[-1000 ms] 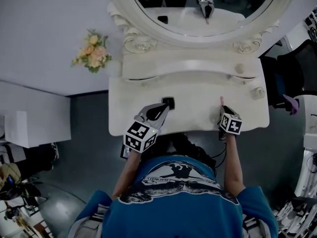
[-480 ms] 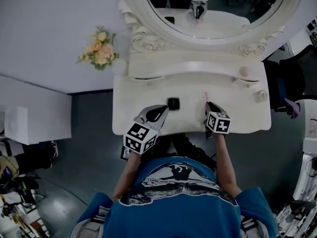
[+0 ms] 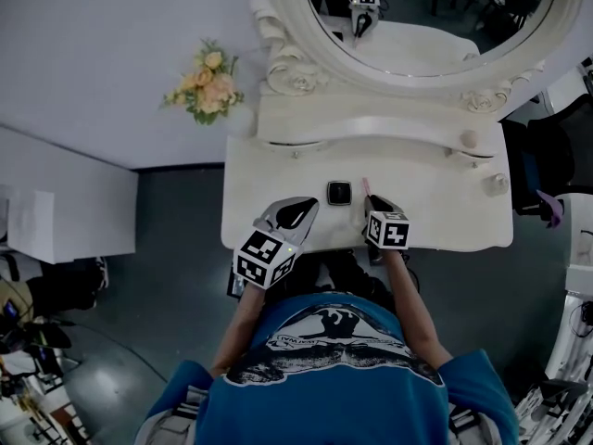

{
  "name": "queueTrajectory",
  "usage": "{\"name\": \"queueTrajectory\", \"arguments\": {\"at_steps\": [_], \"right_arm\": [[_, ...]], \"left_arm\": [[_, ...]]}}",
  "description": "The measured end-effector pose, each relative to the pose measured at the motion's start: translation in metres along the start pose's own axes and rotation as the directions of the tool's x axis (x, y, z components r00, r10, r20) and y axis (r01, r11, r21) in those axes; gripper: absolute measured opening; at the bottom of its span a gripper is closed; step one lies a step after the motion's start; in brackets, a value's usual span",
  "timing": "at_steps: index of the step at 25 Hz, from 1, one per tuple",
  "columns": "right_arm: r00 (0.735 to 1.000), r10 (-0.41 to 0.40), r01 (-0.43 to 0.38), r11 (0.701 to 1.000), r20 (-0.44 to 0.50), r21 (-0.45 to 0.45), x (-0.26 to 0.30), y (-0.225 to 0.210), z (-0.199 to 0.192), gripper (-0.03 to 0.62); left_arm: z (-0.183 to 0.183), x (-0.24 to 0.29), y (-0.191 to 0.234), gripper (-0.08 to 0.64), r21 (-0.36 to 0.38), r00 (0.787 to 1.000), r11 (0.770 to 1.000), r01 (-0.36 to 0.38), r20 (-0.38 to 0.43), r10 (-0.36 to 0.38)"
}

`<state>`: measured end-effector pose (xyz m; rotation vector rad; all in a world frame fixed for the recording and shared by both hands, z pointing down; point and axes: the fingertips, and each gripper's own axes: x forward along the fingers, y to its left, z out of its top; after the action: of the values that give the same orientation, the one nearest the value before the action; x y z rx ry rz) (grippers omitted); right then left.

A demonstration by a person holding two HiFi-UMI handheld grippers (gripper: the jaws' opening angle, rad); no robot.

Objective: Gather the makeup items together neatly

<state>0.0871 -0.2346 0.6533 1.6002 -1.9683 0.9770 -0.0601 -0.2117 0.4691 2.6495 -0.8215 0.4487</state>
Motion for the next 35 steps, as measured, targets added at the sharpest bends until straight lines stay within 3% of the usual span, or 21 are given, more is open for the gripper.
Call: {"name": "queueTrajectory", "arguments": {"at_steps": [9, 14, 21, 35], "right_arm": [[0.997, -0.077, 0.077, 0.997, -0.019, -0.02, 0.011, 0.004, -0.014, 0.049], [0.995, -0.101, 0.102, 0.995, -0.022, 0.025, 0.007, 0.001, -0.014, 0.052], [1.0, -0.031, 0.031, 0.988, -0.004, 0.15, 0.004, 0.006, -0.01, 0.117], [0.995, 0.004, -0.012, 0.997, 0.104, 0.082, -0.035, -0.031, 0.036, 0.133]], "left_arm": [[-0.004, -0.017, 0.017, 0.014, -0.004, 1.0, 1.0, -0.008, 0.007, 0.008], [-0.004, -0.019, 0.018, 0.014, -0.001, 1.0, 1.0, 0.008, 0.01, -0.008], [-0.002, -0.017, 0.018, 0.014, -0.001, 1.0, 1.0, 0.028, 0.011, -0.028], [0.004, 0.015, -0.001, 0.014, -0.003, 0.996, 0.996, 0.085, -0.01, -0.085]]}}
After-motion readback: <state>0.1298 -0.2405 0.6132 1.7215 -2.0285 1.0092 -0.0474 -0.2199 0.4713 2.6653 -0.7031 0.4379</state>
